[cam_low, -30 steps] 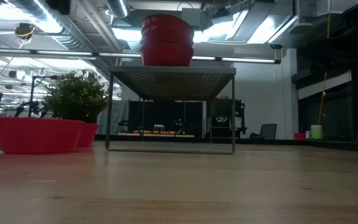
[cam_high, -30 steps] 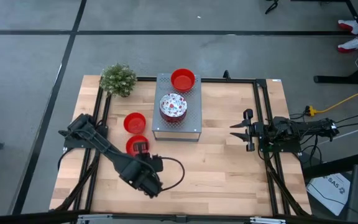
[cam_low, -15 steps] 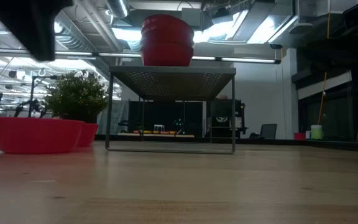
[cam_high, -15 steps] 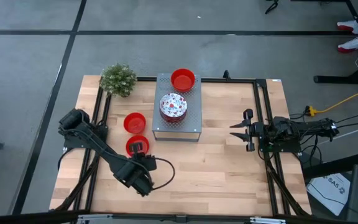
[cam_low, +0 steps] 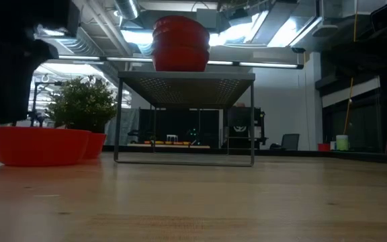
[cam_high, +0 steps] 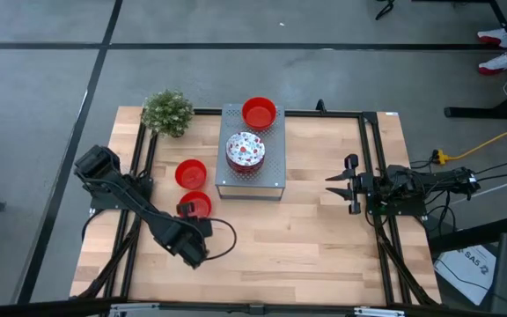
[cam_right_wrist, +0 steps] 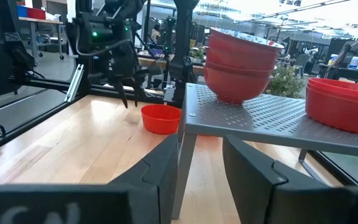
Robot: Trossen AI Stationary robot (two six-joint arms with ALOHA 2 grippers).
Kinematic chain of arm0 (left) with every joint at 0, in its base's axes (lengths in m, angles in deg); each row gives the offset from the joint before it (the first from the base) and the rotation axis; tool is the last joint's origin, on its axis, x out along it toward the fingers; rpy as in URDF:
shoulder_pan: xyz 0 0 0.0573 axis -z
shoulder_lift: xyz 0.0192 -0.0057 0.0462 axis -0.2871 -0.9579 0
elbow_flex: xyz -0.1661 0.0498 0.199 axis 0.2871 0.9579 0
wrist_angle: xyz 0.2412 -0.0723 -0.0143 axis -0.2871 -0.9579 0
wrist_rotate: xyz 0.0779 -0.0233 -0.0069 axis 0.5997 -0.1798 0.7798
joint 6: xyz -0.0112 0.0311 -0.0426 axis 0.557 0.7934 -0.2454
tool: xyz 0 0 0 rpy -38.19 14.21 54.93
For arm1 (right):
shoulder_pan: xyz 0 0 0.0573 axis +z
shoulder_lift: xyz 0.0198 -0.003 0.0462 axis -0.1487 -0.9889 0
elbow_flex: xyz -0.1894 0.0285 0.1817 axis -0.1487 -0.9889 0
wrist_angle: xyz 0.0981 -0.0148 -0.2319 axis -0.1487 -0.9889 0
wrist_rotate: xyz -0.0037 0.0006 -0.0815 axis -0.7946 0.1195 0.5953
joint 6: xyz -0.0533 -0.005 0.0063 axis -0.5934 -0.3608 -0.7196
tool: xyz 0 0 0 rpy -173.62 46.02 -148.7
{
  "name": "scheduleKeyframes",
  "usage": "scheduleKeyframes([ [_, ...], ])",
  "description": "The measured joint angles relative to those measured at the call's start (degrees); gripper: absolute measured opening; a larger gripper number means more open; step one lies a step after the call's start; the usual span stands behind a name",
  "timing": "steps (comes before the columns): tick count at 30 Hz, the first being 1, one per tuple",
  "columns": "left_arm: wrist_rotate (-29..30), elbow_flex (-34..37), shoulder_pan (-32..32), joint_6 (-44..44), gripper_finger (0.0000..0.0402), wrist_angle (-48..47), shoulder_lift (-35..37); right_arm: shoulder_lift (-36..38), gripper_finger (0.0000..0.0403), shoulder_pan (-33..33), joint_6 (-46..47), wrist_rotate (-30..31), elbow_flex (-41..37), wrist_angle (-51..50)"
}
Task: Pick & Place Mini bowls
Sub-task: Stack the red bowl on the red bowl on the shelf
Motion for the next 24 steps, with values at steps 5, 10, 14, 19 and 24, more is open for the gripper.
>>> scheduleKeyframes([
  [5,-0.11,1.73,-0.80,0.00,0.0104,1.83,0.43,0.00,0.0127,0.01,0.00,0.00,0.00,0.00],
  [10,1.37,1.73,-1.39,0.02,0.0104,1.65,0.48,0.00,0.0127,0.00,0.00,0.00,0.00,0.00],
  [14,2.52,1.73,-1.95,1.27,0.0104,1.51,0.48,0.00,0.0127,0.00,0.00,0.00,0.00,0.02],
  [19,2.65,2.23,-3.21,2.58,0.0104,0.63,0.50,0.00,0.0127,0.00,0.00,0.00,0.00,0.02],
  [24,0.34,4.02,-4.36,2.52,0.0104,1.02,0.50,0.00,0.0127,0.02,0.00,0.00,0.00,0.02],
])
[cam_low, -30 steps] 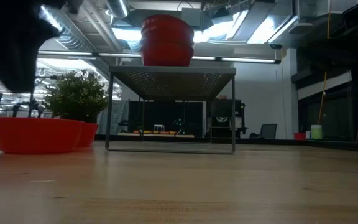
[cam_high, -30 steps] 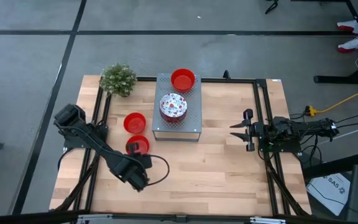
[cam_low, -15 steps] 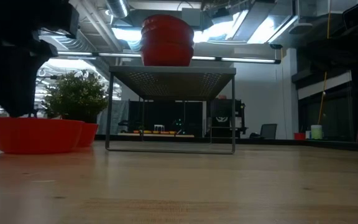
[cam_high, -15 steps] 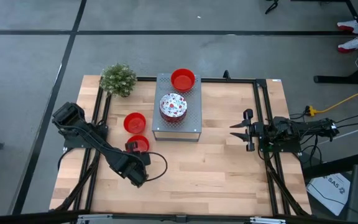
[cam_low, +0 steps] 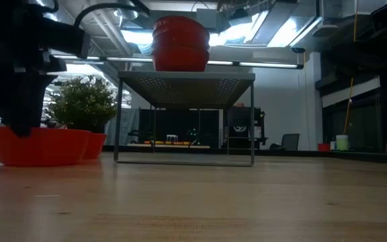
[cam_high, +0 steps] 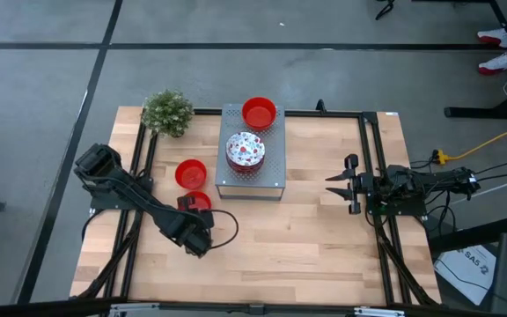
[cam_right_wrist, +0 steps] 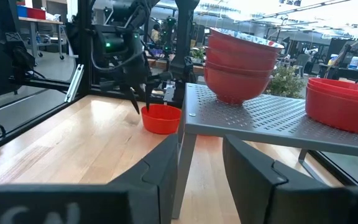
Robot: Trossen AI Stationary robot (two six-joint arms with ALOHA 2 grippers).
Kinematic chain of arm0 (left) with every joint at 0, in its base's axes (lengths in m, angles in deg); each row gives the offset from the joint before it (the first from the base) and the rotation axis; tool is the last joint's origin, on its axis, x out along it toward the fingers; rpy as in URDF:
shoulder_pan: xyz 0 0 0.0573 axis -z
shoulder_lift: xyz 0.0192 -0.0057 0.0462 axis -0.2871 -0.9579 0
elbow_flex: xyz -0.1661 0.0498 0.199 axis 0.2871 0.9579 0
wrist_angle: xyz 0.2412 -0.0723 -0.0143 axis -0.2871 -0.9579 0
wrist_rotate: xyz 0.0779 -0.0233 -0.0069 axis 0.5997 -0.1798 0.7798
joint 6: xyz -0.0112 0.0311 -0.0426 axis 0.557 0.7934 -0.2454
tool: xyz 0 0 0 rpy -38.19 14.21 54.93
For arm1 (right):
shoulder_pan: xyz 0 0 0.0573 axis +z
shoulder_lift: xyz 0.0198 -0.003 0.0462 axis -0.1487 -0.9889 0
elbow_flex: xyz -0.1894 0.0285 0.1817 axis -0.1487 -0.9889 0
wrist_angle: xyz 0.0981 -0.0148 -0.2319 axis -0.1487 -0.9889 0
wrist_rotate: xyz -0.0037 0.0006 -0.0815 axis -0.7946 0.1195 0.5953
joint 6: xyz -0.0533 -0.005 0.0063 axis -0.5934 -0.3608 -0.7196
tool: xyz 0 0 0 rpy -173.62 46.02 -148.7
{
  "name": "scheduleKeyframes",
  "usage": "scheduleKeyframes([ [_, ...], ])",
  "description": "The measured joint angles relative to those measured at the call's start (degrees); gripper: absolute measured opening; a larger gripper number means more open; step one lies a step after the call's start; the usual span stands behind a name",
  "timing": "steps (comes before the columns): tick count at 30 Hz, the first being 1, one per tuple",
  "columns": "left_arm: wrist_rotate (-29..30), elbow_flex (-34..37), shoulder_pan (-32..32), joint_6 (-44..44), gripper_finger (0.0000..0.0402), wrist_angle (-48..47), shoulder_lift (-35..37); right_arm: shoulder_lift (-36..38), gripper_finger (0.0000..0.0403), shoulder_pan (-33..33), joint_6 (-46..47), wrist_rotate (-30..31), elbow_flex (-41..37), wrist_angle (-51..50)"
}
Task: Pick & Place Mini bowls
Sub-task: Stack the red bowl on the red bowl on the shelf
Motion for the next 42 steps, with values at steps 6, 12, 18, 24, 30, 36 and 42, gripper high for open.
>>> scheduleKeyframes([
  [6,-0.34,0.93,-0.02,0.04,0.0102,1.03,0.00,0.00,0.0127,0.00,0.00,0.00,0.00,0.00],
  [12,-2.92,0.93,-0.93,-0.02,0.0057,1.13,0.00,0.00,0.0127,-0.02,0.00,0.00,0.00,0.00],
  [18,-7.03,0.91,-1.90,-1.55,0.0006,2.64,0.02,0.00,0.0127,-0.01,0.00,0.00,0.00,0.00],
  [24,-10.46,-1.11,-1.39,-3.06,0.0004,6.21,0.04,0.00,0.0127,-0.01,0.00,0.00,0.00,-0.01],
  [30,-10.31,-6.45,0.12,-2.17,0.0003,7.16,0.22,0.00,0.0127,-0.02,0.00,0.00,0.00,0.00],
  [36,-5.74,-12.88,1.66,-1.29,0.0003,7.14,0.22,0.00,0.0127,-0.02,0.00,0.00,0.00,0.00],
  [42,-0.79,-20.06,2.68,3.96,0.0002,7.12,0.24,0.00,0.0127,-0.01,0.00,0.00,0.00,-0.01],
])
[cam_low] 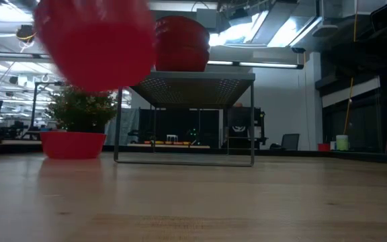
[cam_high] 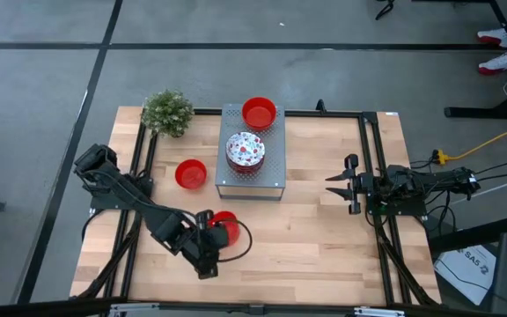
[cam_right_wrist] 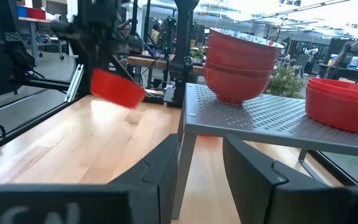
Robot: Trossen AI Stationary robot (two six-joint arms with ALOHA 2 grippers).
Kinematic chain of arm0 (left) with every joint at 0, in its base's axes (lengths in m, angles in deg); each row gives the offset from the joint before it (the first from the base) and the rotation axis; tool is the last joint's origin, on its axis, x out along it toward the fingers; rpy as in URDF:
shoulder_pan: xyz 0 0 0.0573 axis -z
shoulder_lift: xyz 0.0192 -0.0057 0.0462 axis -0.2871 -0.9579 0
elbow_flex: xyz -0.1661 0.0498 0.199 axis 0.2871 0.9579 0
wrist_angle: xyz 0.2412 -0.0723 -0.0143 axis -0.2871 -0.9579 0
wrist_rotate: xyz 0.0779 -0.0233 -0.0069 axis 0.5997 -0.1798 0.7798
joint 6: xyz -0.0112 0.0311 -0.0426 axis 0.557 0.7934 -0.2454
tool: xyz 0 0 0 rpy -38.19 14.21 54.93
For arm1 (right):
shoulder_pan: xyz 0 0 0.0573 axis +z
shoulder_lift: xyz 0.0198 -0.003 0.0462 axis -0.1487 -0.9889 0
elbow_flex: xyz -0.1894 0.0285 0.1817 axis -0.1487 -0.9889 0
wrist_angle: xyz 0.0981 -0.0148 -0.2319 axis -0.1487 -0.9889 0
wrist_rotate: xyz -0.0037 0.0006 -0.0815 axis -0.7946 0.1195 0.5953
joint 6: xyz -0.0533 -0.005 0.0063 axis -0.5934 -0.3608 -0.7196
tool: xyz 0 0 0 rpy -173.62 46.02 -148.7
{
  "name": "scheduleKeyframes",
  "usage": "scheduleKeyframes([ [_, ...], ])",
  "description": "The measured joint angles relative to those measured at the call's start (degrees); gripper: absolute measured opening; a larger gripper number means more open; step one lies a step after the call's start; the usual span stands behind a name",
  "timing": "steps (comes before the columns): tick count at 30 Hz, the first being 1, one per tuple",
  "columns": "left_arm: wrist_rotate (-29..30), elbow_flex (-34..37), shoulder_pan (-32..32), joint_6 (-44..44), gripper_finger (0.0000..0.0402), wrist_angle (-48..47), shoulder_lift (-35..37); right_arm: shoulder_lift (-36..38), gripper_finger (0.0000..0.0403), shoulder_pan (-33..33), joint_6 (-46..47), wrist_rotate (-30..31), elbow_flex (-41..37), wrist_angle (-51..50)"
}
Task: Pick & Place Mini bowls
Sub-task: Stack the red bowl on the red bowl on the shelf
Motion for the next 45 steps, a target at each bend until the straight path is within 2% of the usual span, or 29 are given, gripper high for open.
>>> scheduleKeyframes([
  [12,7.42,-13.97,-3.08,17.40,0.0002,-0.01,0.00,0.00,0.0127,-0.01,0.00,0.00,0.00,0.01],
  [25,7.31,-25.49,-10.32,37.23,0.0002,-0.01,0.07,0.00,0.0127,-0.01,0.00,0.00,0.00,-0.01],
  [38,0.19,-36.79,-22.59,56.92,0.0002,0.04,0.07,0.00,0.0127,0.01,0.00,0.00,0.00,0.01],
  [45,-6.74,-40.78,-31.21,66.21,0.0002,-0.16,0.07,0.00,0.0127,-0.01,0.00,0.00,0.00,0.01],
])
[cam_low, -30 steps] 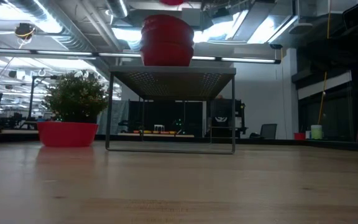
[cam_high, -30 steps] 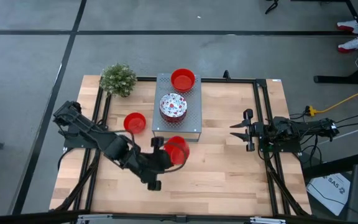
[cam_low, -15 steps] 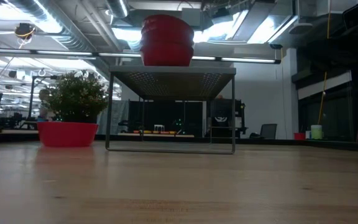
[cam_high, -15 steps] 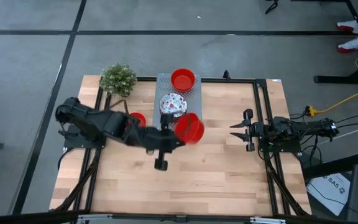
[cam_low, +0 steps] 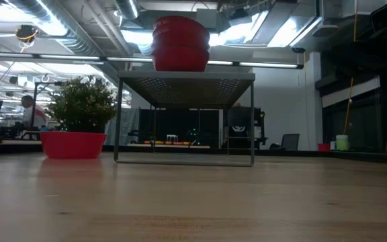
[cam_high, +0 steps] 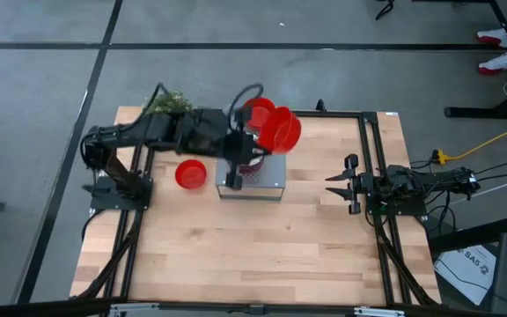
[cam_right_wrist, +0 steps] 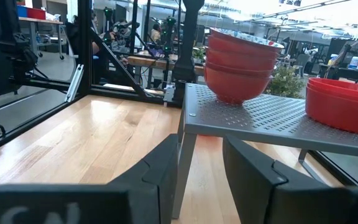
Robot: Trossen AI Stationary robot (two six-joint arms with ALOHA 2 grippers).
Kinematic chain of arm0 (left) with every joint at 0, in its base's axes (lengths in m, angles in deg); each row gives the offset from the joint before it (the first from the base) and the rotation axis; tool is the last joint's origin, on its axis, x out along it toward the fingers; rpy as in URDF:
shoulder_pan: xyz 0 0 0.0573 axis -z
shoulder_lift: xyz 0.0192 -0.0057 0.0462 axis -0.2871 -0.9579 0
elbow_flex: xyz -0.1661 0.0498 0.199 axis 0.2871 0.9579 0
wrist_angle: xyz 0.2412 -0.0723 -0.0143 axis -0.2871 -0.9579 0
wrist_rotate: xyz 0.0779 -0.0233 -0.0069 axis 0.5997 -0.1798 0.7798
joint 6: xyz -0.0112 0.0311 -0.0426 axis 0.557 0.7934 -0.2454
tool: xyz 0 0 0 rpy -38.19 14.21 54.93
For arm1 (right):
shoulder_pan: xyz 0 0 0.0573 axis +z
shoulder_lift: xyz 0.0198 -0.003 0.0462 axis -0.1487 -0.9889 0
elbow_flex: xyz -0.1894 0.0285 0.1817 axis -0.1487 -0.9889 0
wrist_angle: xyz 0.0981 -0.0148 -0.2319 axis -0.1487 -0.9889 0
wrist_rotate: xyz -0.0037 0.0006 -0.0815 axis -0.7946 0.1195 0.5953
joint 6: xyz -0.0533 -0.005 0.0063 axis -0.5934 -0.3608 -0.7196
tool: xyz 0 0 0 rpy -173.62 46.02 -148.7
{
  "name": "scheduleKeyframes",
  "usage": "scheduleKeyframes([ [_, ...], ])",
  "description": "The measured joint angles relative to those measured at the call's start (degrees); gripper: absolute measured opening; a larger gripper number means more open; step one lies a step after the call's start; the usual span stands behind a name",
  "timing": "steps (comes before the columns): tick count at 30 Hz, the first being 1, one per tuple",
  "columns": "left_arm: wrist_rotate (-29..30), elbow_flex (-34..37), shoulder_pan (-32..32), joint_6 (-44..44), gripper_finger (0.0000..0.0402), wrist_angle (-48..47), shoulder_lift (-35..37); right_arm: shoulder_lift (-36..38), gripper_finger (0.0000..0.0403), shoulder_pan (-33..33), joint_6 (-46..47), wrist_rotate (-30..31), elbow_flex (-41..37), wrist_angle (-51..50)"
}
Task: Pick & Place Mini bowls
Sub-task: Stack the red bowl on the red bowl on the shelf
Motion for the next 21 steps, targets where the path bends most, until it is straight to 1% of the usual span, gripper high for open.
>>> scheduleKeyframes([
  [5,-6.51,-0.77,-6.70,5.03,0.0002,0.01,0.00,0.00,0.0127,0.01,0.00,0.00,0.00,-0.01],
  [9,-10.46,-0.77,-11.63,8.89,0.0002,-0.51,-0.01,0.00,0.0127,0.00,0.00,0.00,0.00,0.00],
  [14,-13.11,-0.77,-17.49,14.48,0.0003,-3.77,0.00,0.00,0.0127,0.00,0.00,0.00,0.00,0.00],
  [21,-13.21,-0.28,-24.99,20.19,0.0003,-10.34,-0.04,0.00,0.0127,0.00,0.00,0.00,0.00,0.00],
])
